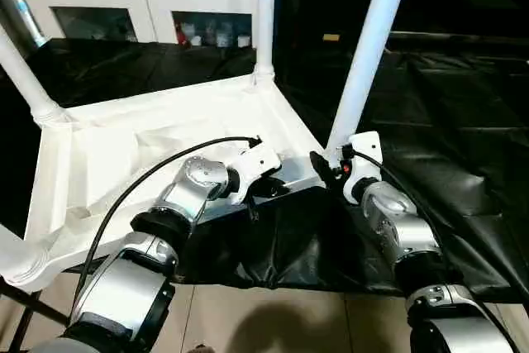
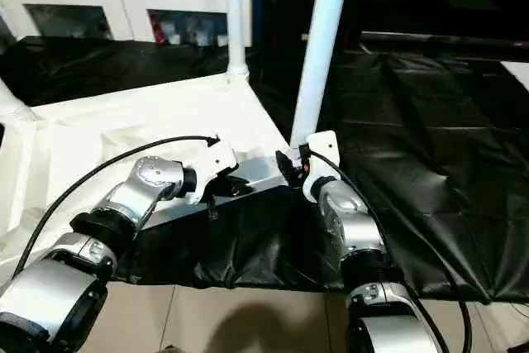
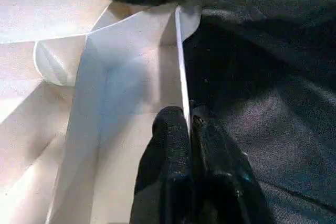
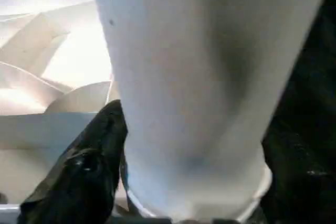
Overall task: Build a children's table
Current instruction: Rotate leg to tighten
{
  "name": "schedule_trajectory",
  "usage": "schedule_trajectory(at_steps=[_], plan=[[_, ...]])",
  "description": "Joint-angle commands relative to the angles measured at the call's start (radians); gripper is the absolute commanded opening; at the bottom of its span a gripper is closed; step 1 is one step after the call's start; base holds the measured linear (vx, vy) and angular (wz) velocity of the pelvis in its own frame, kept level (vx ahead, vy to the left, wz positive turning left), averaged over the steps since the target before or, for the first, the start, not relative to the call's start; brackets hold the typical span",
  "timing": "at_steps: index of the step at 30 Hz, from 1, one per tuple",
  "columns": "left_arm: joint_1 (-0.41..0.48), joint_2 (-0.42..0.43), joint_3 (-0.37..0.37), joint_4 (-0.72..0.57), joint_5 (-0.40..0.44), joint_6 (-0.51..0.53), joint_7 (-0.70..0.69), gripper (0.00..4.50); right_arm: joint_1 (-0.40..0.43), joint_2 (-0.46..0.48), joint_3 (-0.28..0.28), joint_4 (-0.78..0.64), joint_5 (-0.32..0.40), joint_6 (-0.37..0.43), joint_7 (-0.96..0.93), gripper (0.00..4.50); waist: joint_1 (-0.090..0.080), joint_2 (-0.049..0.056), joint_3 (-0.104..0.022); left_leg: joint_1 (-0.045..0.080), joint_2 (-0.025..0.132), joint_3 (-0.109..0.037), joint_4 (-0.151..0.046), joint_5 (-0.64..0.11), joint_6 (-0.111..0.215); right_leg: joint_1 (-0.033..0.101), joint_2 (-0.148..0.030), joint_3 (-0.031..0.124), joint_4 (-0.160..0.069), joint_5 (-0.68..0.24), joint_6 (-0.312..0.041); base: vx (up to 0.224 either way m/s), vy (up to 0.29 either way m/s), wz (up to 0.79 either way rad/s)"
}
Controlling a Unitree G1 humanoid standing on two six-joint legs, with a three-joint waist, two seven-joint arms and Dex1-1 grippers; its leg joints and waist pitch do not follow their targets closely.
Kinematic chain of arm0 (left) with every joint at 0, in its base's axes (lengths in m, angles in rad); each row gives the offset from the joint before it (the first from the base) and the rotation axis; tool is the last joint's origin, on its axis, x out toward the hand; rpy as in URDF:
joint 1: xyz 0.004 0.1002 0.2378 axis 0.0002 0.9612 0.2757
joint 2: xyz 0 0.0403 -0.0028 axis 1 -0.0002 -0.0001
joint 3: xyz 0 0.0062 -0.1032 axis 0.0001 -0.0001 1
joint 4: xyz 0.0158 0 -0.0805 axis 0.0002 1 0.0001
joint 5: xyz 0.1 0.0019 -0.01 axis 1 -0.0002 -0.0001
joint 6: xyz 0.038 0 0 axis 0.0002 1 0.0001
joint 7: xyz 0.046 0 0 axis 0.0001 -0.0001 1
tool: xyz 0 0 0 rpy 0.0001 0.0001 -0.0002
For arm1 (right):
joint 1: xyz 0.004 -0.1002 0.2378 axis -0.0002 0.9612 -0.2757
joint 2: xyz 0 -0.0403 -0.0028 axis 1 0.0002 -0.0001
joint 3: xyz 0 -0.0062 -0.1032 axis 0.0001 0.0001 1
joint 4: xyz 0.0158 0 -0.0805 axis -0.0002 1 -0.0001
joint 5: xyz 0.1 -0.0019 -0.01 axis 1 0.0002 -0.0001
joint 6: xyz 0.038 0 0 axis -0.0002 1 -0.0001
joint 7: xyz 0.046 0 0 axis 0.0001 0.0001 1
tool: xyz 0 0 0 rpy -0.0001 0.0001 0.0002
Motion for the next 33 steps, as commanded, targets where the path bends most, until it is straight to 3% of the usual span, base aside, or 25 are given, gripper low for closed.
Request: schedule_trajectory(at_steps=[1,3,5,7,15,16,18,24,33], plan=[[0.009,-0.034,-0.036,-0.027,-0.021,-0.058,-0.068,0.0,0.005,0.018,0.067,0.013,0.006,-0.019,0.112,3.77,0.001,0.0,-0.057,-0.001,0.057,-0.022,-0.076,-0.21,0.049,0.044,-0.092,0.065,-0.087,-0.233,-0.204,0.0,0.0,0.0],[0.011,-0.027,-0.035,-0.029,-0.022,-0.068,-0.074,0.0,0.007,0.011,0.068,0.01,0.01,-0.023,0.132,3.87,0.001,0.0,-0.059,-0.003,0.058,-0.02,-0.073,-0.174,0.068,0.046,-0.089,0.065,-0.078,-0.158,-0.227,0.0,0.0,0.0],[0.031,0.003,-0.036,-0.048,-0.038,-0.101,-0.144,0.0,0.02,-0.032,0.081,-0.013,0.03,-0.012,0.238,3.93,0.002,-0.001,-0.059,-0.005,0.057,-0.02,-0.072,-0.167,0.08,0.05,-0.091,0.063,-0.076,-0.14,-0.239,0.0,0.0,0.0],[0.039,0.019,-0.038,-0.056,-0.043,-0.108,-0.176,0.0,0.028,-0.053,0.085,-0.029,0.046,0.005,0.296,3.93,0.005,-0.001,-0.058,-0.004,0.058,-0.017,-0.07,-0.166,0.095,0.051,-0.091,0.064,-0.078,-0.143,-0.242,0.0,0.0,0.0],[0.069,0.094,-0.029,-0.091,-0.095,-0.141,-0.359,0.0,0.08,-0.196,0.144,-0.135,0.081,0.047,0.618,3.93,0.021,0.001,-0.058,-0.004,0.064,-0.013,-0.068,-0.158,0.102,0.047,-0.089,0.062,-0.075,-0.162,-0.238,0.0,0.0,0.0],[0.072,0.114,-0.029,-0.093,-0.102,-0.143,-0.394,0.0,0.095,-0.237,0.165,-0.166,0.091,0.066,0.71,3.67,0.022,0.0,-0.058,-0.004,0.062,-0.014,-0.068,-0.159,0.103,0.05,-0.087,0.061,-0.075,-0.164,-0.238,0.0,0.0,0.0],[0.075,0.135,-0.032,-0.094,-0.105,-0.152,-0.431,0.0,0.107,-0.272,0.186,-0.191,0.099,0.075,0.787,3.6,0.03,-0.001,-0.057,-0.004,0.064,-0.014,-0.068,-0.163,0.11,0.048,-0.089,0.062,-0.078,-0.18,-0.23,0.0,0.0,0.0],[0.083,0.165,-0.041,-0.095,-0.106,-0.162,-0.496,0.0,0.114,-0.31,0.227,-0.216,0.094,0.062,0.878,2.95,0.033,0.0,-0.057,-0.001,0.067,-0.015,-0.071,-0.177,0.087,0.044,-0.091,0.062,-0.077,-0.195,-0.234,0.0,0.0,0.0],[0.083,0.17,-0.042,-0.089,-0.105,-0.168,-0.503,0.0,0.119,-0.311,0.244,-0.229,0.091,0.064,0.9,2.8,0.036,-0.001,-0.058,-0.001,0.066,-0.016,-0.07,-0.163,0.082,0.045,-0.091,0.061,-0.076,-0.19,-0.231,0.0,0.0,0.0]])
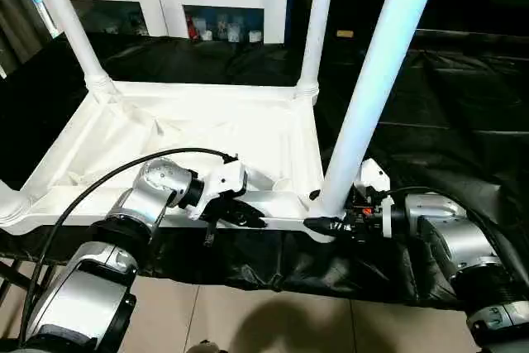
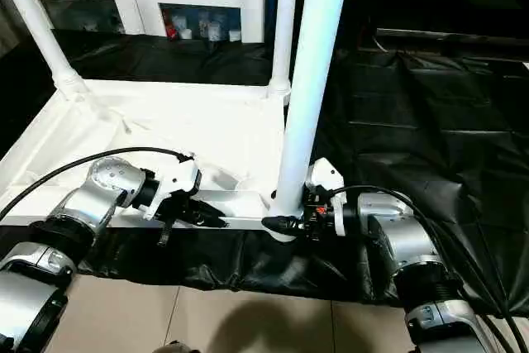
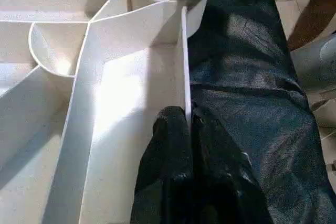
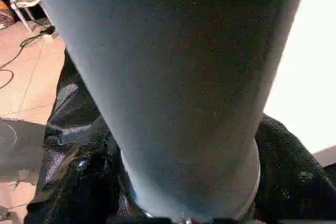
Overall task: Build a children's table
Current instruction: Rotate leg to tighten
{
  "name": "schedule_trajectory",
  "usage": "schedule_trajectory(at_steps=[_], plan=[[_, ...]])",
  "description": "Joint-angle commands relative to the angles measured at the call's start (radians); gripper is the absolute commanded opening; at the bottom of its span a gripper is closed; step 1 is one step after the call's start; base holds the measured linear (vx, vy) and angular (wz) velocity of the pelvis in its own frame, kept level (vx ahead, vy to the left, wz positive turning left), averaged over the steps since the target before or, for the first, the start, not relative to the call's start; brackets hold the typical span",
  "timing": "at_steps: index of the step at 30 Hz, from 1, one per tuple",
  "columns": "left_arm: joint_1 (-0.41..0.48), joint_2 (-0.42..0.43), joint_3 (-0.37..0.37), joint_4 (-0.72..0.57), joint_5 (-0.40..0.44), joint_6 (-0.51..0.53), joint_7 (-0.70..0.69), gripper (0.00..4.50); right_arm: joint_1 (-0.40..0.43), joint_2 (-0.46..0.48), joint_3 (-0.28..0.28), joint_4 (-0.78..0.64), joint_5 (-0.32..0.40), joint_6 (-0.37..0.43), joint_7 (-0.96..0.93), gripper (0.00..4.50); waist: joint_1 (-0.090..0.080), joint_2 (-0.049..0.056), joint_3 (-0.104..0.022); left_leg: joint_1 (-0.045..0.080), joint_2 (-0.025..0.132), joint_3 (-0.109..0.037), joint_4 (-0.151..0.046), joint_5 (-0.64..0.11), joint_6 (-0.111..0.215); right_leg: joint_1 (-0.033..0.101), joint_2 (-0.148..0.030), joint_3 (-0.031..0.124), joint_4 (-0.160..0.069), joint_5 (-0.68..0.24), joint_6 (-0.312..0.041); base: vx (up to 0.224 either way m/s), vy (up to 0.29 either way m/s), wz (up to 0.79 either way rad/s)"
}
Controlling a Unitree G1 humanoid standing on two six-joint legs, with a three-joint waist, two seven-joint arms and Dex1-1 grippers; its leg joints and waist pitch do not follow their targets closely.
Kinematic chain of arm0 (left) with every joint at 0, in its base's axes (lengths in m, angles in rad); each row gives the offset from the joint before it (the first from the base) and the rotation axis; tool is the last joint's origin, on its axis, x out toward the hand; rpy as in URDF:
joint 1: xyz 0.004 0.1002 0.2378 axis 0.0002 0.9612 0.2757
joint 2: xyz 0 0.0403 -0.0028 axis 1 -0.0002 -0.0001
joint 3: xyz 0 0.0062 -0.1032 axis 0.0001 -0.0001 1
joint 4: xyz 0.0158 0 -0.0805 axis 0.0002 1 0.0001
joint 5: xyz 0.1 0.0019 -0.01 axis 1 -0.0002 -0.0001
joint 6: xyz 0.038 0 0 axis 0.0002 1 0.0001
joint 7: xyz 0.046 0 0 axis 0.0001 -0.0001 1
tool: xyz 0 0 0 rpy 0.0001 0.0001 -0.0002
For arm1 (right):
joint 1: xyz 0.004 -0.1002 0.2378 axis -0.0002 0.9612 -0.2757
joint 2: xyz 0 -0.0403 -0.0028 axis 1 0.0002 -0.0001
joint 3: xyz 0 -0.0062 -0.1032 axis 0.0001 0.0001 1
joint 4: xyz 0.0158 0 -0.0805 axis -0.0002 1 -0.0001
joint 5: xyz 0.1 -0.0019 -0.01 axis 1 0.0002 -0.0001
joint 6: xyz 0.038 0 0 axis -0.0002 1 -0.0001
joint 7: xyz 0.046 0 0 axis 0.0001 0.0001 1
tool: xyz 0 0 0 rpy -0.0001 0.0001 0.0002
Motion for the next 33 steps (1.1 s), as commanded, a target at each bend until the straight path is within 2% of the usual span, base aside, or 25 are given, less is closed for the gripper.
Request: schedule_trajectory(at_steps=[1,4,7,8,9,11,12,14,16,17,18,19,20,21,27,28,31,33], plan=[[0.006,-0.012,-0.022,-0.013,-0.008,-0.02,-0.041,0.0,0.01,0.0,0.032,-0.024,-0.013,0.01,0.033,2.8,-0.001,-0.006,-0.061,0.002,0.064,-0.017,-0.068,-0.162,0.081,0.049,-0.091,0.062,-0.076,-0.184,-0.232,0.0,0.0,0.0],[0.003,-0.029,-0.007,-0.006,-0.014,0.003,-0.001,0.0,0.025,0.025,0.019,-0.038,-0.001,0.021,-0.015,2.79,0.001,-0.005,-0.061,0.003,0.065,-0.017,-0.068,-0.16,0.082,0.049,-0.092,0.063,-0.075,-0.18,-0.233,0.0,0.0,0.0],[-0.02,-0.067,-0.003,0.024,0.023,0.039,0.148,0.0,0.018,0.084,-0.018,0.019,-0.031,0.01,-0.2,2.79,-0.003,-0.005,-0.058,0.003,0.065,-0.018,-0.071,-0.178,0.067,0.045,-0.092,0.063,-0.078,-0.209,-0.228,0.0,0.0,0.0],[-0.026,-0.077,-0.003,0.032,0.031,0.047,0.181,0.0,0.014,0.1,-0.027,0.038,-0.043,0.003,-0.252,2.79,-0.007,-0.005,-0.054,0.008,0.063,-0.018,-0.073,-0.209,0.047,0.042,-0.094,0.063,-0.086,-0.273,-0.215,0.0,0.0,0.0],[-0.047,-0.127,0.001,0.049,0.045,0.084,0.282,0.0,-0.009,0.161,-0.061,0.109,-0.075,-0.006,-0.446,2.79,-0.012,-0.006,-0.051,0.012,0.059,-0.021,-0.076,-0.236,0.024,0.04,-0.096,0.062,-0.095,-0.353,-0.196,0.0,0.0,0.0],[-0.058,-0.155,0.002,0.055,0.051,0.106,0.331,0.0,-0.022,0.195,-0.079,0.145,-0.087,-0.008,-0.546,2.79,-0.019,-0.005,-0.05,0.019,0.058,-0.025,-0.079,-0.26,0.0,0.036,-0.098,0.063,-0.104,-0.434,-0.168,0.0,0.0,0.0],[-0.058,-0.155,0.002,0.055,0.051,0.106,0.331,0.0,-0.022,0.195,-0.079,0.145,-0.087,-0.008,-0.546,2.78,-0.022,-0.008,-0.051,0.014,0.056,-0.026,-0.078,-0.257,0.007,0.04,-0.096,0.062,-0.105,-0.437,-0.159,0.0,0.0,0.0],[-0.07,-0.197,-0.003,0.063,0.067,0.121,0.404,0.0,-0.039,0.247,-0.104,0.183,-0.079,-0.008,-0.65,2.77,-0.021,0.001,-0.051,0.016,0.057,-0.024,-0.078,-0.255,0.019,0.036,-0.094,0.066,-0.106,-0.401,-0.161,0.0,0.0,0.0],[-0.077,-0.243,-0.014,0.065,0.083,0.132,0.46,0.0,-0.062,0.305,-0.113,0.224,-0.096,-0.027,-0.774,2.77,-0.025,0.0,-0.053,0.013,0.056,-0.024,-0.079,-0.255,0.019,0.037,-0.092,0.066,-0.103,-0.374,-0.167,0.0,0.0,0.0],[-0.077,-0.256,-0.019,0.064,0.088,0.133,0.475,0.0,-0.071,0.324,-0.107,0.241,-0.114,-0.05,-0.815,2.77,-0.025,0.004,-0.054,0.013,0.056,-0.025,-0.079,-0.249,0.014,0.037,-0.093,0.065,-0.102,-0.366,-0.169,0.0,0.0,0.0],[-0.077,-0.263,-0.022,0.064,0.091,0.132,0.483,0.0,-0.076,0.333,-0.103,0.251,-0.127,-0.065,-0.838,2.77,-0.028,0.003,-0.054,0.011,0.055,-0.024,-0.079,-0.25,0.014,0.038,-0.092,0.065,-0.102,-0.358,-0.172,0.0,0.0,0.0],[-0.076,-0.266,-0.023,0.062,0.091,0.131,0.484,0.0,-0.079,0.339,-0.102,0.259,-0.134,-0.087,-0.846,3.33,-0.028,0.003,-0.055,0.01,0.053,-0.023,-0.077,-0.25,0.02,0.039,-0.092,0.065,-0.103,-0.356,-0.167,0.0,0.0,0.0],[-0.076,-0.266,-0.023,0.062,0.091,0.13,0.484,0.0,-0.08,0.341,-0.103,0.262,-0.136,-0.091,-0.849,3.47,-0.029,0.003,-0.055,0.009,0.053,-0.024,-0.077,-0.248,0.024,0.04,-0.091,0.065,-0.101,-0.347,-0.169,0.0,0.0,0.0],[-0.073,-0.262,-0.026,0.06,0.097,0.116,0.477,0.0,-0.086,0.351,-0.117,0.279,-0.13,-0.128,-0.845,3.47,-0.03,0.004,-0.058,0.007,0.053,-0.023,-0.077,-0.233,0.032,0.041,-0.091,0.066,-0.098,-0.318,-0.175,0.0,0.0,0.0],[-0.058,-0.224,-0.025,0.045,0.086,0.081,0.42,0.0,-0.086,0.321,-0.124,0.263,-0.106,-0.144,-0.763,4.02,-0.026,0.004,-0.06,0.004,0.056,-0.021,-0.076,-0.217,0.06,0.046,-0.091,0.066,-0.091,-0.256,-0.194,0.0,0.0,0.0],[-0.049,-0.204,-0.022,0.035,0.074,0.06,0.377,0.0,-0.08,0.295,-0.115,0.245,-0.094,-0.143,-0.686,4.13,-0.026,-0.001,-0.06,0.002,0.055,-0.021,-0.075,-0.215,0.071,0.049,-0.091,0.065,-0.091,-0.243,-0.198,0.0,0.0,0.0],[-0.039,-0.182,-0.024,0.027,0.067,0.035,0.335,0.0,-0.073,0.265,-0.102,0.229,-0.086,-0.148,-0.606,4.23,-0.025,0.002,-0.063,-0.001,0.058,-0.02,-0.072,-0.177,0.089,0.051,-0.09,0.064,-0.082,-0.18,-0.216,0.0,0.0,0.0],[-0.025,-0.151,-0.031,0.018,0.058,0.003,0.262,0.0,-0.052,0.223,-0.082,0.183,-0.065,-0.137,-0.478,4.23,-0.021,0.001,-0.064,-0.004,0.057,-0.016,-0.067,-0.149,0.114,0.053,-0.087,0.062,-0.075,-0.123,-0.228,0.0,0.0,0.0]])
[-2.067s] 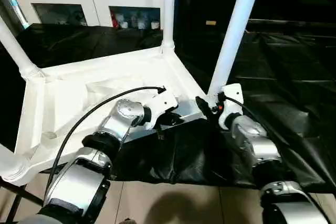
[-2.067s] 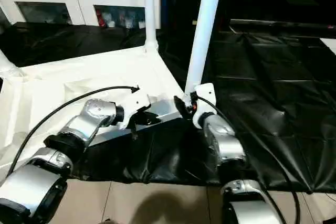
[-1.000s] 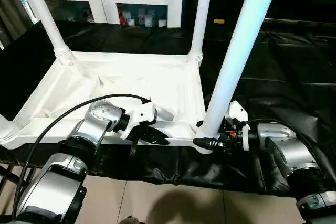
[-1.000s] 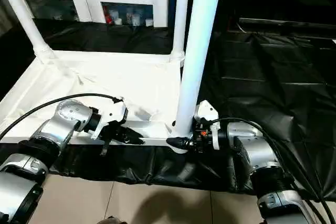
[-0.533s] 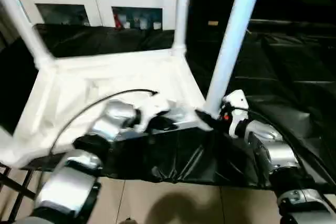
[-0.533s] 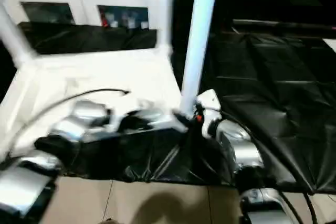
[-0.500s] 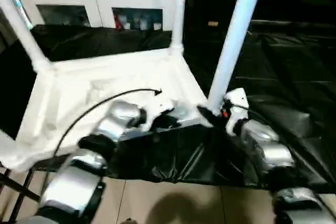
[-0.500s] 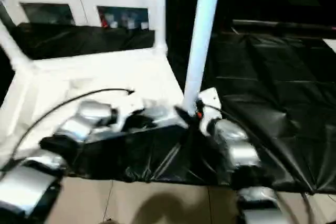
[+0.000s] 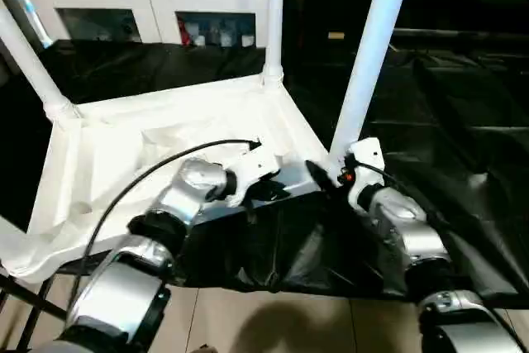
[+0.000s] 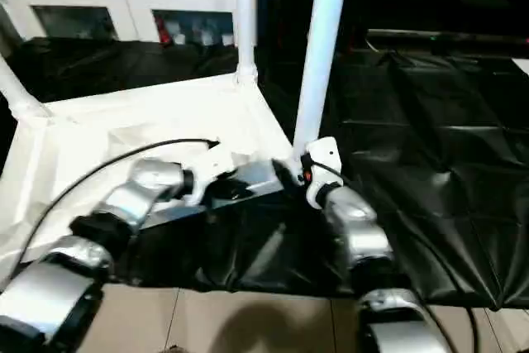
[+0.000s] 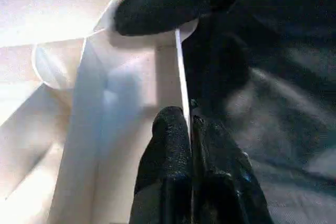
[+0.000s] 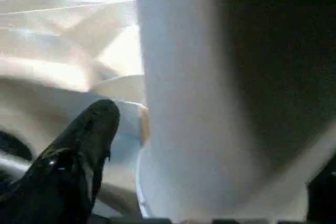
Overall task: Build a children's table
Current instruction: Rotate leg to tighten
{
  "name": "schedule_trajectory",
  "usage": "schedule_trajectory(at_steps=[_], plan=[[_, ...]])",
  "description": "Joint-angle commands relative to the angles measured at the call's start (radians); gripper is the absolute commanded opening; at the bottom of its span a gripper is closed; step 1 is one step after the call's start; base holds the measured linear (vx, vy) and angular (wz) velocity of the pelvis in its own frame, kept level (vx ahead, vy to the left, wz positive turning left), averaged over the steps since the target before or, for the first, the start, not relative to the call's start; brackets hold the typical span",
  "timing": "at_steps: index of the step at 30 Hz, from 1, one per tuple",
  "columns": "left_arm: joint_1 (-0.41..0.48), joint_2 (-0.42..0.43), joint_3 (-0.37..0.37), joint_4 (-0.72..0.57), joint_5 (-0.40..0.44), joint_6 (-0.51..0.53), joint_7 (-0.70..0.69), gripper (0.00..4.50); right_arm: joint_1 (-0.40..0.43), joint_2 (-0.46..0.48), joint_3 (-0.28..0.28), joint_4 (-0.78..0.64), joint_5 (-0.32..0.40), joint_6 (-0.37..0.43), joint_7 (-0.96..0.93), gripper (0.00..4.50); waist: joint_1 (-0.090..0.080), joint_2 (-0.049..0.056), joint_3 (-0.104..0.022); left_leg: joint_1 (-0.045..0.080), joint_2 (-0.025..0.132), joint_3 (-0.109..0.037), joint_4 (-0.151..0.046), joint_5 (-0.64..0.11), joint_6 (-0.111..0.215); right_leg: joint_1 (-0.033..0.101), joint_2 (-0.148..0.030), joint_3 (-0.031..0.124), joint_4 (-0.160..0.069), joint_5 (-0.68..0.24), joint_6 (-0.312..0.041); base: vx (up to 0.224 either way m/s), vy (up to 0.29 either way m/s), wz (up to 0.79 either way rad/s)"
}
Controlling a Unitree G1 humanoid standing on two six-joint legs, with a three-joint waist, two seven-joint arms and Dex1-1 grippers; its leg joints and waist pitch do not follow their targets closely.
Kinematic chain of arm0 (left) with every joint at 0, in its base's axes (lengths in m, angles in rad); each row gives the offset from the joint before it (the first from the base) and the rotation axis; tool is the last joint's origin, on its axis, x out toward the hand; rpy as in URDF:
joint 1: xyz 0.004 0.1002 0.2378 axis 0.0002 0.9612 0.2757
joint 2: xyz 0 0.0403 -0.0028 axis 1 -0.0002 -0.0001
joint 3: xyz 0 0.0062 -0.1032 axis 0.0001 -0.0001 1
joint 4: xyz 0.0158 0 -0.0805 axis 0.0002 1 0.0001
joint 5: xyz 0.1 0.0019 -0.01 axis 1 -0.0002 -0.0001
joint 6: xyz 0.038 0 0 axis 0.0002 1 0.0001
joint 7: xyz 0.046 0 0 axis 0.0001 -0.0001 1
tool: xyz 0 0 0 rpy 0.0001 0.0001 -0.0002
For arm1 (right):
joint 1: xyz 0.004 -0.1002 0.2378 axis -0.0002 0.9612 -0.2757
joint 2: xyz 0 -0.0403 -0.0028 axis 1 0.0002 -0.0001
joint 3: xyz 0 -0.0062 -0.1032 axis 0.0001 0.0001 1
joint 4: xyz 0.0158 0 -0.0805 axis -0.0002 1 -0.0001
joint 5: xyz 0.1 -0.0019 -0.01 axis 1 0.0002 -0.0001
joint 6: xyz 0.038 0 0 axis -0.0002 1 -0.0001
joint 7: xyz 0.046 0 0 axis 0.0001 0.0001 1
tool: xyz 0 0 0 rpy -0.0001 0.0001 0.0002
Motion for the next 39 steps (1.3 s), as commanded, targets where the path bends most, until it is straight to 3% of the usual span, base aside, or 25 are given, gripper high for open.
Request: schedule_trajectory(at_steps=[1,9,10,12,26,27,30,32,33,35,36,38,39], plan=[[0.016,-0.008,-0.042,-0.029,-0.022,-0.057,-0.102,0.0,0.019,-0.003,0.067,-0.044,0.021,0.027,0.137,4.23,0.004,-0.009,-0.056,-0.005,0.06,-0.015,-0.063,-0.146,0.12,0.052,-0.087,0.061,-0.075,-0.124,-0.229,0.0,0.0,0.0],[0.034,0.068,-0.032,-0.043,-0.067,-0.083,-0.287,0.0,0.08,-0.142,0.133,-0.182,0.075,0.086,0.468,4.23,0.012,-0.008,-0.055,-0.002,0.064,-0.016,-0.066,-0.181,0.111,0.048,-0.089,0.06,-0.078,-0.177,-0.231,0.0,0.0,0.0],[0.034,0.068,-0.032,-0.043,-0.067,-0.083,-0.287,0.0,0.08,-0.142,0.133,-0.182,0.075,0.086,0.468,3.98,0.012,-0.01,-0.054,-0.003,0.064,-0.017,-0.066,-0.183,0.109,0.049,-0.089,0.06,-0.079,-0.184,-0.228,0.0,0.0,0.0],[0.034,0.092,-0.034,-0.038,-0.072,-0.096,-0.333,0.0,0.083,-0.174,0.153,-0.192,0.069,0.077,0.531,3.9,0.013,-0.009,-0.053,-0.002,0.064,-0.016,-0.066,-0.191,0.1,0.047,-0.089,0.061,-0.081,-0.206,-0.222,0.0,0.0,0.0],[0.033,0.109,-0.028,-0.037,-0.096,-0.08,-0.399,0.0,0.091,-0.192,0.172,-0.232,0.095,0.134,0.603,2.88,0.021,-0.014,-0.056,-0.002,0.065,-0.016,-0.063,-0.144,0.1,0.048,-0.09,0.06,-0.074,-0.168,-0.228,0.0,0.0,0.0],[0.033,0.098,-0.016,-0.037,-0.105,-0.055,-0.377,0.0,0.104,-0.171,0.151,-0.251,0.125,0.166,0.579,2.88,0.022,-0.013,-0.057,-0.001,0.066,-0.016,-0.063,-0.14,0.101,0.048,-0.089,0.061,-0.073,-0.158,-0.229,0.0,0.0,0.0],[0.022,0.067,0.001,-0.031,-0.093,-0.005,-0.273,0.0,0.112,-0.122,0.114,-0.247,0.122,0.156,0.46,2.85,0.021,-0.011,-0.055,-0.002,0.067,-0.018,-0.066,-0.148,0.088,0.046,-0.092,0.061,-0.074,-0.17,-0.227,0.0,0.0,0.0],[0.011,0.045,0.003,-0.019,-0.073,0.019,-0.193,0.0,0.1,-0.086,0.092,-0.203,0.087,0.142,0.335,2.85,0.018,-0.015,-0.053,0.0,0.064,-0.016,-0.067,-0.164,0.077,0.044,-0.093,0.061,-0.08,-0.211,-0.221,0.0,0.0,0.0],[0.007,0.036,0.005,-0.013,-0.068,0.029,-0.163,0.0,0.095,-0.077,0.089,-0.186,0.07,0.123,0.294,2.85,0.012,-0.013,-0.049,0.004,0.061,-0.019,-0.07,-0.2,0.051,0.042,-0.096,0.061,-0.09,-0.307,-0.201,0.0,0.0,0.0],[0.002,0.009,0.004,-0.006,-0.058,0.04,-0.106,0.0,0.08,-0.048,0.078,-0.139,0.038,0.103,0.187,2.84,0.006,-0.018,-0.048,0.005,0.058,-0.02,-0.07,-0.205,0.04,0.041,-0.095,0.063,-0.096,-0.353,-0.18,0.0,0.0,0.0],[-0.001,-0.021,-0.015,-0.005,-0.031,0.041,-0.05,0.0,0.071,-0.014,0.073,-0.099,0.01,0.089,0.087,2.83,0.002,-0.015,-0.045,0.006,0.058,-0.021,-0.072,-0.214,0.037,0.039,-0.093,0.063,-0.099,-0.376,-0.173,0.0,0.0,0.0],[-0.002,-0.037,-0.025,-0.006,-0.017,0.046,-0.022,0.0,0.07,0.005,0.071,-0.09,0.003,0.088,0.054,2.83,-0.002,-0.016,-0.045,0.006,0.058,-0.023,-0.075,-0.223,0.034,0.04,-0.093,0.063,-0.101,-0.388,-0.164,0.0,0.0,0.0],[-0.006,-0.078,-0.038,-0.007,0.006,0.063,0.04,0.0,0.059,0.046,0.066,-0.064,-0.025,0.104,-0.052,2.82,-0.002,-0.016,-0.048,0.007,0.059,-0.021,-0.073,-0.208,0.04,0.04,-0.092,0.067,-0.098,-0.35,-0.166,0.0,0.0,0.0]])
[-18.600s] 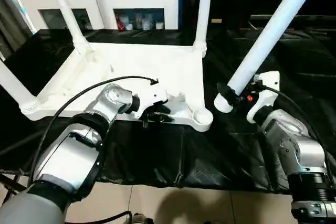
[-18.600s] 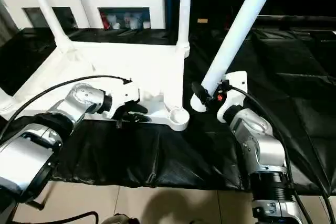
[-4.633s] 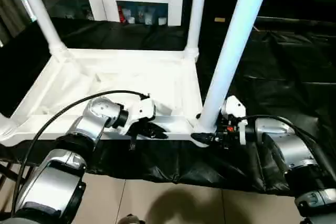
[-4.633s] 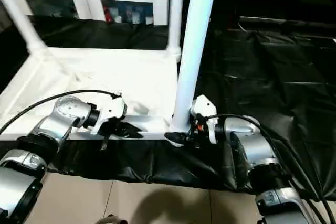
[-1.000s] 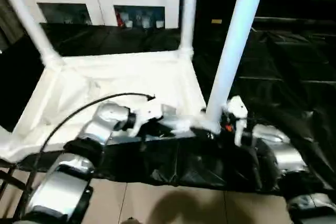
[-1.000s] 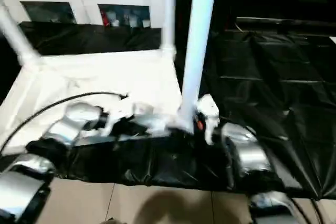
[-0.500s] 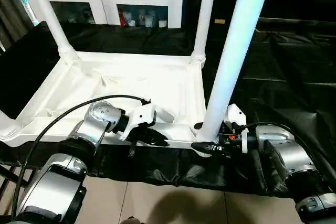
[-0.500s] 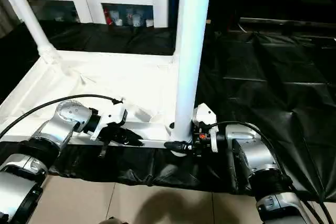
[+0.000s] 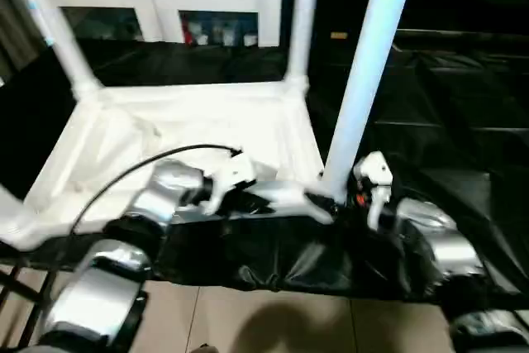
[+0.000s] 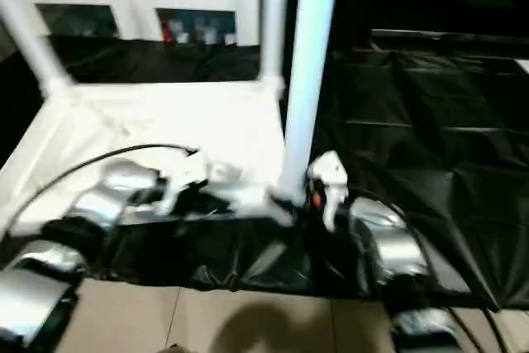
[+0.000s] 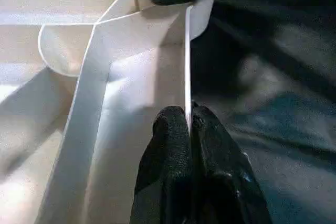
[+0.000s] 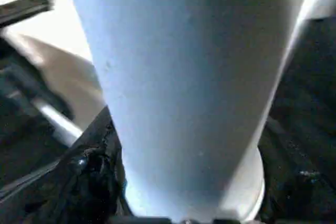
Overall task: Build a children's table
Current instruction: Rotate leg to tighten
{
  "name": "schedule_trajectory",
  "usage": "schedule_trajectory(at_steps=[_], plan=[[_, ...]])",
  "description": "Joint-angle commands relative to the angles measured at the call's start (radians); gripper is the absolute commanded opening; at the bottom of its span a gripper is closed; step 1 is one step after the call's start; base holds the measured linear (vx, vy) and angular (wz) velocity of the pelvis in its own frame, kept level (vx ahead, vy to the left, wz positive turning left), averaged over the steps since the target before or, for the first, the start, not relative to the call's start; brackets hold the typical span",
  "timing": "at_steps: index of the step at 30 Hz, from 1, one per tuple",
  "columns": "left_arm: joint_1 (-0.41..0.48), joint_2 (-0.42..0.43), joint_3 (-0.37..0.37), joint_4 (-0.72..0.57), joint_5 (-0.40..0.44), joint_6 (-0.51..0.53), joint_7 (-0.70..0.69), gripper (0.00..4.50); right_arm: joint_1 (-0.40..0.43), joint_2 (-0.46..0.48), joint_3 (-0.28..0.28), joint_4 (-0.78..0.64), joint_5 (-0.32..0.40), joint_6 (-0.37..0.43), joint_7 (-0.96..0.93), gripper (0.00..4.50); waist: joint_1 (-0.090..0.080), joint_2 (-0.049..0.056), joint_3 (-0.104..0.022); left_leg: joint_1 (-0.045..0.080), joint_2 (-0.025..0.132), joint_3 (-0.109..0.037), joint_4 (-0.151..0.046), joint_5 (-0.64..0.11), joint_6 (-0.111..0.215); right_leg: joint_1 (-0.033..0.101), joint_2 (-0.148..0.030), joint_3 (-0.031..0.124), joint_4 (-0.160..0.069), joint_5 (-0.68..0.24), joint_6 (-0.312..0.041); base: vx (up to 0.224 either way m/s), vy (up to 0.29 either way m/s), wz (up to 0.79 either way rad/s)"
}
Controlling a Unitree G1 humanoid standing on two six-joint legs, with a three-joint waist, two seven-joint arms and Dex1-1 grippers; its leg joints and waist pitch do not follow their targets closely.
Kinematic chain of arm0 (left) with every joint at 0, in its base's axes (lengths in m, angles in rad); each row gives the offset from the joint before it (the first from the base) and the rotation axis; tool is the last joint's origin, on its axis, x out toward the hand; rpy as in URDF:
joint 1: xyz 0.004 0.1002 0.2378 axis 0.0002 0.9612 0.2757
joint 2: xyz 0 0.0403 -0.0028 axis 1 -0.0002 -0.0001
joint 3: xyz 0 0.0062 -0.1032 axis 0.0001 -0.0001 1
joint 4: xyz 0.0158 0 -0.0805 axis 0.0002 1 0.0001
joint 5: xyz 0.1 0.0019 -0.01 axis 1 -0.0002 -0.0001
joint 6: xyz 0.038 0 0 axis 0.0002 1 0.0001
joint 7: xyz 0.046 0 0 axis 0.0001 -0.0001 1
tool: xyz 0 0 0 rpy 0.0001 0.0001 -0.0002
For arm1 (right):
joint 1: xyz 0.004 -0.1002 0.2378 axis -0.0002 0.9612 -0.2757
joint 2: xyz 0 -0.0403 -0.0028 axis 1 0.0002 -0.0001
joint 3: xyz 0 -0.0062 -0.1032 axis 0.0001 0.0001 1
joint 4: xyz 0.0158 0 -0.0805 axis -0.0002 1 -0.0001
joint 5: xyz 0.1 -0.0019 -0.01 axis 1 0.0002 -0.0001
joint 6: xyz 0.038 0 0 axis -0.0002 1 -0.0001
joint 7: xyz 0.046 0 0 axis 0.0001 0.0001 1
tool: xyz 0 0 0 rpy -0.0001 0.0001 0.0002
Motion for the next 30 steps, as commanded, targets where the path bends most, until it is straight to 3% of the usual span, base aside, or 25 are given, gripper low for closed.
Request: schedule_trajectory(at_steps=[1,3,5,7,11,12,13,15,18,21,22,24,27,30], plan=[[-0.009,-0.087,-0.044,-0.002,0.018,0.015,0.065,0.0,-0.007,0.074,0.059,0.049,-0.058,0.026,-0.085,2.82,-0.005,-0.012,-0.048,0.001,0.059,-0.022,-0.076,-0.204,0.042,0.038,-0.091,0.066,-0.099,-0.335,-0.174,0.0,0.0,0.0],[-0.016,-0.144,-0.057,-0.003,0.034,0.041,0.132,0.0,-0.043,0.134,0.042,0.107,-0.083,0.017,-0.229,2.82,-0.008,-0.011,-0.048,0.004,0.059,-0.021,-0.076,-0.207,0.037,0.037,-0.091,0.065,-0.097,-0.32,-0.18,0.0,0.0,0.0],[-0.017,-0.145,-0.058,-0.003,0.034,0.041,0.133,0.0,-0.044,0.135,0.042,0.109,-0.084,0.016,-0.232,2.82,-0.012,-0.01,-0.049,0.004,0.057,-0.021,-0.077,-0.218,0.032,0.037,-0.091,0.065,-0.1,-0.326,-0.18,0.0,0.0,0.0],[-0.02,-0.164,-0.056,-0.003,0.03,0.049,0.148,0.0,-0.063,0.154,0.035,0.136,-0.097,-0.025,-0.286,3.34,-0.013,-0.011,-0.048,0.006,0.057,-0.02,-0.077,-0.233,0.037,0.034,-0.09,0.066,-0.101,-0.321,-0.18,0.0,0.0,0.0],[-0.011,-0.141,-0.04,-0.015,0.015,0.04,0.113,0.0,-0.063,0.129,0.014,0.119,-0.066,-0.053,-0.231,3.56,-0.011,-0.013,-0.051,0.0,0.056,-0.021,-0.076,-0.22,0.059,0.041,-0.09,0.066,-0.098,-0.29,-0.18,0.0,0.0,0.0],[-0.006,-0.125,-0.037,-0.018,0.012,0.027,0.093,0.0,-0.057,0.111,0.018,0.102,-0.061,-0.06,-0.18,3.65,-0.011,-0.012,-0.052,-0.002,0.056,-0.021,-0.075,-0.211,0.068,0.042,-0.09,0.066,-0.095,-0.266,-0.186,0.0,0.0,0.0],[-0.001,-0.109,-0.036,-0.021,0.008,0.01,0.068,0.0,-0.051,0.09,0.028,0.087,-0.061,-0.064,-0.132,3.75,-0.009,-0.003,-0.053,-0.003,0.056,-0.022,-0.074,-0.205,0.07,0.044,-0.091,0.066,-0.093,-0.249,-0.191,0.0,0.0,0.0],[0.009,-0.079,-0.034,-0.032,0.0,-0.015,0.019,0.0,-0.043,0.054,0.045,0.069,-0.059,-0.07,-0.045,3.85,-0.009,-0.011,-0.058,-0.008,0.055,-0.02,-0.069,-0.162,0.096,0.051,-0.088,0.064,-0.083,-0.161,-0.209,0.0,0.0,0.0],[0.02,-0.039,-0.03,-0.051,-0.022,-0.047,-0.068,0.0,-0.024,-0.007,0.079,0.028,-0.036,-0.069,0.114,3.85,-0.001,-0.011,-0.061,-0.012,0.057,-0.016,-0.063,-0.121,0.132,0.055,-0.086,0.06,-0.074,-0.083,-0.236,0.0,0.0,0.0],[0.028,0.006,-0.031,-0.065,-0.041,-0.073,-0.161,0.0,0.004,-0.066,0.112,-0.03,0.005,-0.054,0.28,3.85,0.006,-0.01,-0.062,-0.013,0.058,-0.013,-0.057,-0.109,0.155,0.053,-0.087,0.058,-0.072,-0.065,-0.24,0.0,0.0,0.0],[0.029,0.017,-0.03,-0.068,-0.046,-0.077,-0.184,0.0,0.011,-0.082,0.122,-0.045,0.01,-0.053,0.316,3.85,0.006,-0.017,-0.061,-0.014,0.058,-0.013,-0.057,-0.109,0.158,0.054,-0.087,0.058,-0.072,-0.065,-0.239,0.0,0.0,0.0],[0.032,0.03,-0.028,-0.072,-0.053,-0.08,-0.213,0.0,0.019,-0.101,0.134,-0.057,0.005,-0.065,0.353,3.85,0.008,-0.011,-0.06,-0.012,0.063,-0.015,-0.061,-0.12,0.152,0.047,-0.087,0.056,-0.074,-0.105,-0.236,0.0,0.0,0.0],[0.033,0.071,-0.025,-0.065,-0.066,-0.095,-0.293,0.0,0.034,-0.161,0.158,-0.08,0.016,-0.045,0.508,3.85,0.01,-0.012,-0.057,-0.01,0.064,-0.015,-0.063,-0.154,0.132,0.046,-0.087,0.057,-0.08,-0.169,-0.229,0.0,0.0,0.0],[0.033,0.083,-0.026,-0.064,-0.072,-0.097,-0.323,0.0,0.034,-0.174,0.162,-0.086,0.025,-0.035,0.538,3.59,0.01,-0.012,-0.058,-0.006,0.068,-0.015,-0.064,-0.161,0.121,0.043,-0.088,0.06,-0.077,-0.155,-0.237,0.0,0.0,0.0]])
